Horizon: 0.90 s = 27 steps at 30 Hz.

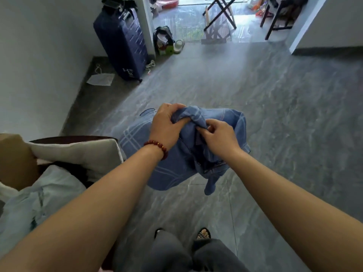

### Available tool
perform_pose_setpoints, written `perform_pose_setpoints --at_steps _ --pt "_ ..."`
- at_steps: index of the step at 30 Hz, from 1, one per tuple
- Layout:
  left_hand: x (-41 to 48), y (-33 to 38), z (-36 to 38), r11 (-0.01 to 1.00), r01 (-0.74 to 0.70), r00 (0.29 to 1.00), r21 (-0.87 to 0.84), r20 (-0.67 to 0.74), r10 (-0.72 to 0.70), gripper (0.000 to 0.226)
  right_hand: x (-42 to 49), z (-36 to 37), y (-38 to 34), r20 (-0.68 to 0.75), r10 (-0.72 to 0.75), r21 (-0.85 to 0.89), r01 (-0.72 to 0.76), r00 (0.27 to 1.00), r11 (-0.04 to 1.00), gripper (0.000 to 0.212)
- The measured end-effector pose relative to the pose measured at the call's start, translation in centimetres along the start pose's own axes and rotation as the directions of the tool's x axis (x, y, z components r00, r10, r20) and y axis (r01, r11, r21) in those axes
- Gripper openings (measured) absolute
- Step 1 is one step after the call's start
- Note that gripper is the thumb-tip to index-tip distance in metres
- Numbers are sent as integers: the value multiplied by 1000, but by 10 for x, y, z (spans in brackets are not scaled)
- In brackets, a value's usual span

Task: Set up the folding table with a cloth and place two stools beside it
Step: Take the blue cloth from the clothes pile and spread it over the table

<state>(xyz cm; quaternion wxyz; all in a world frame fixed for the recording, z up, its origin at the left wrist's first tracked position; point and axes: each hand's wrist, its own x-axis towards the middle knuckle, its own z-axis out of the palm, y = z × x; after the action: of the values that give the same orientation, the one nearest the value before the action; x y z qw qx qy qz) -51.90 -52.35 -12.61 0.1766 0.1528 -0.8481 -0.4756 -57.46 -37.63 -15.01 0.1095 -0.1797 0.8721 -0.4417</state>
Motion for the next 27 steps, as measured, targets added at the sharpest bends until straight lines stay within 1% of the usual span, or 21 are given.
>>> perform_pose_setpoints --at_steps 3,6,9,11,14,16,19,23,27 --pt "33 -2 14 1000 6 1000 -3 4 -6 16 27 -8 5 -16 68 43 -68 998 997 29" --pt "73 -10 23 997 -24 1000 70 -18 25 18 65 -15 5 10 102 18 -102 995 995 30" --pt "123 -21 29 993 -27 998 116 -48 32 17 112 -19 4 1 115 42 -115 993 993 32" --pt "158 -28 33 993 -19 1000 118 -9 20 16 145 -17 4 -15 123 79 -121 992 990 33" --pt "214 -34 34 999 -15 994 48 112 9 8 194 -13 0 -48 154 106 -148 987 983 30" --pt "247 -37 32 998 -21 991 54 130 14 7 224 -9 -3 -66 170 116 -162 983 980 26" --pt "294 -41 28 993 -51 988 107 151 35 18 266 -5 -12 -91 179 179 -161 980 971 23" --pt "339 -44 25 997 -67 980 46 192 57 41 313 -2 -20 -154 233 261 -188 960 947 23" --pt "381 -47 30 998 -64 969 26 241 56 52 361 -5 -22 -195 283 338 -207 939 918 27"
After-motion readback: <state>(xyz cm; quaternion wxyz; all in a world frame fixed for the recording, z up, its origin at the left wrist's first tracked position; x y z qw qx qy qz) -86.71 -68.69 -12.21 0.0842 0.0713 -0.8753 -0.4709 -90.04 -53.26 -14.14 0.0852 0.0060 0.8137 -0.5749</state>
